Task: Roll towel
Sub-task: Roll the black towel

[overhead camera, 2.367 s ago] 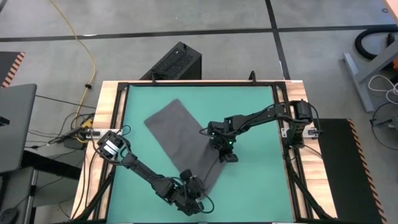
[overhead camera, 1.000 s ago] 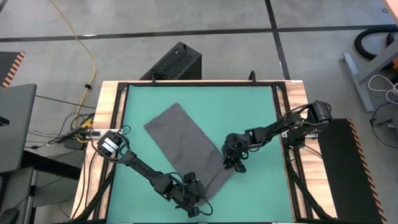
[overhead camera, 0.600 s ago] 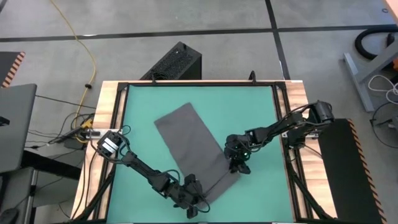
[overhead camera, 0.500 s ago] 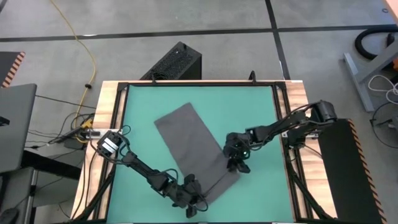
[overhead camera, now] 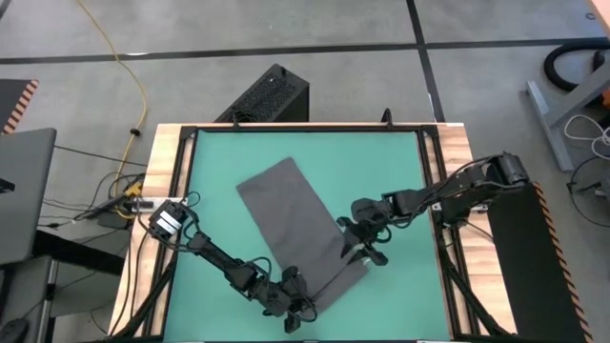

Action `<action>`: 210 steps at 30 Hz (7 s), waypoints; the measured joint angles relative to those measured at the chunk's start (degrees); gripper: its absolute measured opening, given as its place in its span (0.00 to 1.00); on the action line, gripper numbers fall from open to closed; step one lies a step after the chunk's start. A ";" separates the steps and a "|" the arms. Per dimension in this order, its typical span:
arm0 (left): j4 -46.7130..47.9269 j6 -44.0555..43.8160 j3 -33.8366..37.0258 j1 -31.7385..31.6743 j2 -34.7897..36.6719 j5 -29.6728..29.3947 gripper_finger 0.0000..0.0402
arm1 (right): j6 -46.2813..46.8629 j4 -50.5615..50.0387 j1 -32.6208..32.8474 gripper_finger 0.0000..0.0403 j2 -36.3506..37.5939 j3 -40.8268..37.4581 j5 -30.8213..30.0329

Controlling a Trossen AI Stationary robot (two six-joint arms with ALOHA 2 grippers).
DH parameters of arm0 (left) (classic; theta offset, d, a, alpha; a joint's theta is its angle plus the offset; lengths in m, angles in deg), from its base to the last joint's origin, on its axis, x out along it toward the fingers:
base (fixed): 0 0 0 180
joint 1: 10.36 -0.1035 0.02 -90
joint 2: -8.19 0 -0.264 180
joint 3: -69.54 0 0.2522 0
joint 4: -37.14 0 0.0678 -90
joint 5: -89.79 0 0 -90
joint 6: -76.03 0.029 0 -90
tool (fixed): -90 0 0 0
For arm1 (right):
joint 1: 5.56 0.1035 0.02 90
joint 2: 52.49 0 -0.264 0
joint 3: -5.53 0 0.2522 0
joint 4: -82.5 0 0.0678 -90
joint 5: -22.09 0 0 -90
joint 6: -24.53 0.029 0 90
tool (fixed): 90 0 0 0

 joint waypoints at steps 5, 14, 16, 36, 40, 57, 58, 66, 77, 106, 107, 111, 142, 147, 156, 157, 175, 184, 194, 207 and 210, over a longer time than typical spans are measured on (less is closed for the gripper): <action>-0.02 0.14 0.00 -0.12 -0.02 0.17 0.00 | -9.95 0.48 5.19 0.45 0.00 -0.04 1.48; -0.69 0.14 0.00 -0.24 -0.04 0.13 0.00 | -9.56 11.63 11.09 0.48 0.01 0.00 -4.76; -1.26 0.45 0.00 -0.26 -0.04 0.13 0.00 | -9.49 10.36 12.03 0.48 0.02 0.00 -7.81; -2.62 3.23 0.00 -0.37 -0.06 -1.06 0.00 | -4.56 -9.09 19.27 0.54 0.37 -1.06 -24.72; -2.98 3.30 0.00 -0.38 -0.06 -1.11 0.00 | -4.81 -5.33 19.54 0.53 0.37 -4.42 -27.07; -3.55 3.40 0.00 -0.63 0.04 -4.51 0.10 | 0.84 10.52 17.74 0.35 0.39 -15.78 -31.76; -3.52 3.42 0.00 -0.63 0.29 -4.61 0.12 | 2.19 10.27 17.61 0.31 0.39 -15.93 -31.74; 2.58 8.00 0.04 -0.25 6.16 -9.29 0.26 | 15.12 8.41 17.42 0.09 0.44 -15.36 -28.46; -0.83 12.47 0.04 0.81 7.37 -13.59 0.27 | 35.07 -1.67 12.07 0.10 0.37 -10.59 -19.27; 21.44 22.57 -17.37 0.99 0.86 -13.91 0.32 | 42.24 -6.80 -3.59 0.12 0.35 -10.21 -9.29; 21.14 23.28 -17.71 0.96 0.91 -13.94 0.34 | 42.24 -6.79 -3.77 0.12 0.35 -10.22 -9.16; 23.04 25.66 -18.18 0.81 0.92 -15.04 0.44 | 41.81 -6.81 -4.13 0.12 0.33 -10.23 -8.95; 31.68 8.27 -15.80 -0.63 -3.60 -17.07 0.39 | 43.38 -7.81 -3.80 0.12 0.37 -10.21 -9.56; 32.62 5.69 -15.80 -0.91 -3.60 -15.60 0.14 | 42.83 -6.39 -3.08 0.16 0.35 -10.23 -10.74; 29.65 6.09 -15.77 -0.87 -3.60 -14.54 0.04 | 41.13 -6.90 -4.20 0.39 1.04 -10.26 -7.37; 28.21 6.84 -15.76 -0.81 -3.50 -14.33 0.04 | 41.09 -7.04 -4.36 0.41 1.55 -10.29 -6.57; -11.33 -0.84 4.61 -2.14 0.62 -6.77 0.03 | 14.65 -13.69 8.31 0.50 24.11 -10.32 -11.17; -15.00 -2.89 6.51 -2.72 0.88 -5.97 0.03 | 2.65 -9.49 20.74 0.50 16.49 -10.29 -36.24; -15.11 -3.31 6.54 -2.73 0.83 -5.72 0.04 | 2.46 -8.99 17.83 0.50 11.41 -10.29 -37.75; -15.24 -3.28 6.54 -2.74 0.75 -5.77 0.04 | -2.86 -7.96 17.12 0.50 10.61 -10.27 -39.61; -15.30 -3.27 6.54 -2.75 0.72 -5.66 0.04 | -3.33 -7.61 17.12 0.50 10.58 -10.27 -39.81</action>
